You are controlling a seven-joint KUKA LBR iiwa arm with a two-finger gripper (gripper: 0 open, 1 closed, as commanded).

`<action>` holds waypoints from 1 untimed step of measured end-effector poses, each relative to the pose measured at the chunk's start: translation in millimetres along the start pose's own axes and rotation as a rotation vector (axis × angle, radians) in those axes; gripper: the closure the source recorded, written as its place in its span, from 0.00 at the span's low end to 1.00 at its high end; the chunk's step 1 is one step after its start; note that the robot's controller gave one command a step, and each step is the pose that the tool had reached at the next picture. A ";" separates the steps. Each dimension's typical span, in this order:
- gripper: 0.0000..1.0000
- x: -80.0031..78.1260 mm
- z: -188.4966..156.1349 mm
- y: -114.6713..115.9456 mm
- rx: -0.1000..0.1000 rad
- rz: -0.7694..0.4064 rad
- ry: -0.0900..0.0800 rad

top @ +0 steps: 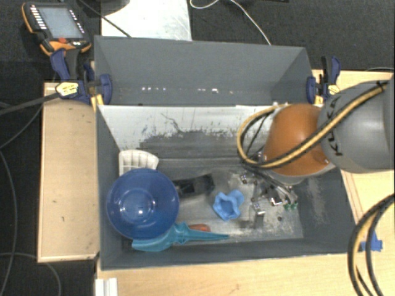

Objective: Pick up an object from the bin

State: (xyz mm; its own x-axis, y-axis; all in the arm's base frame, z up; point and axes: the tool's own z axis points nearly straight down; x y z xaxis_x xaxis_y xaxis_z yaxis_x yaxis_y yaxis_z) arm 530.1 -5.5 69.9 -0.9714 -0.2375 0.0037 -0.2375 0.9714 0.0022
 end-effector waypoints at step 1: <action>0.00 -5.6 -59.4 -7.7 0.003 0.034 -0.010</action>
Offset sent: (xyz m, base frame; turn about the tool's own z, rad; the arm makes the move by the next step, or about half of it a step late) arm -0.0394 0.0415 0.0301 -0.0433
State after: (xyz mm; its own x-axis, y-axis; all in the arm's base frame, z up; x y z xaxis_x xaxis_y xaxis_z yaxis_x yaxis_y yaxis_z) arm 537.6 -11.8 129.2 -0.9788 -0.2045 -0.0064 -0.2045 0.9789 -0.0005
